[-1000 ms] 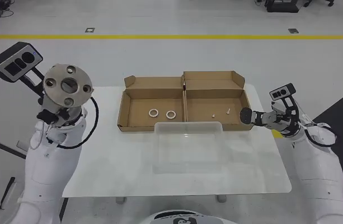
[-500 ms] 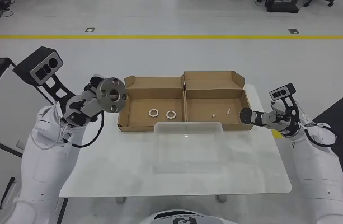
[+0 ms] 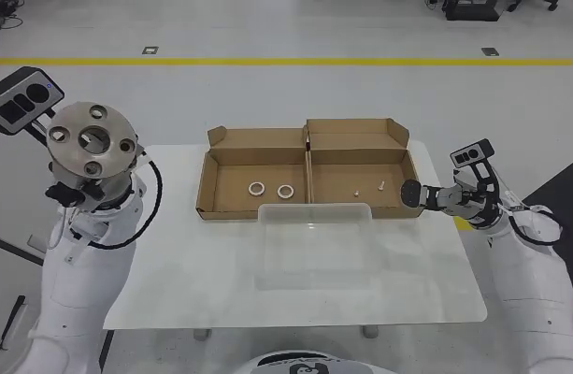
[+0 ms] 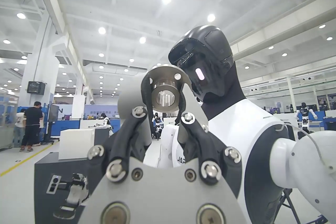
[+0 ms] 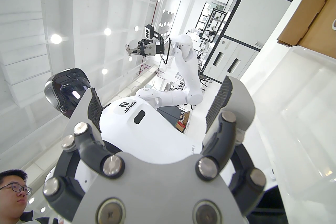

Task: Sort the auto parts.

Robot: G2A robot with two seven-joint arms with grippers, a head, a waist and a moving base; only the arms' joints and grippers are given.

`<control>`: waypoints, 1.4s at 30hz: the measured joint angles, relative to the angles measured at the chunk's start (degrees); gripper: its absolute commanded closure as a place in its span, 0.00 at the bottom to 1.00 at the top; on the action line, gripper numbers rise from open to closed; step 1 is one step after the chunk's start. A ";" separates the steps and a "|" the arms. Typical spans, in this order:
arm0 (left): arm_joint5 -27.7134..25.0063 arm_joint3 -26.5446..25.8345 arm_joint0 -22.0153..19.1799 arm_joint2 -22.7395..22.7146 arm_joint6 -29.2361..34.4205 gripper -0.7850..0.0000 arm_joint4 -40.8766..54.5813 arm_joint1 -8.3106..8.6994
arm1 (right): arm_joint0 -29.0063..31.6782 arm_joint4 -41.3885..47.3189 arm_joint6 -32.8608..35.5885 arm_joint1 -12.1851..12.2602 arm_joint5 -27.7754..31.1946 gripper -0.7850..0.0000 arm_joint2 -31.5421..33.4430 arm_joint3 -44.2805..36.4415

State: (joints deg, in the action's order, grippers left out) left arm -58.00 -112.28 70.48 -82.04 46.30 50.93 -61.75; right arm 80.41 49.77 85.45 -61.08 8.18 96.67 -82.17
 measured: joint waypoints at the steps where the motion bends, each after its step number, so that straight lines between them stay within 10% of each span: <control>1: 0.00 -0.01 0.00 -0.07 0.00 1.00 0.60 -0.21 | 0.00 0.00 0.00 0.00 0.00 0.00 0.00 0.00; 42: 4.20 3.66 -0.48 -0.25 1.58 1.00 -10.66 -1.02 | 0.00 0.00 0.00 0.00 0.00 0.00 0.00 0.00</control>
State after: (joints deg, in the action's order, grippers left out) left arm -53.80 -108.62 70.01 -82.29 47.88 40.27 -62.77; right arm 80.41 49.77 85.45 -61.08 8.18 96.67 -82.17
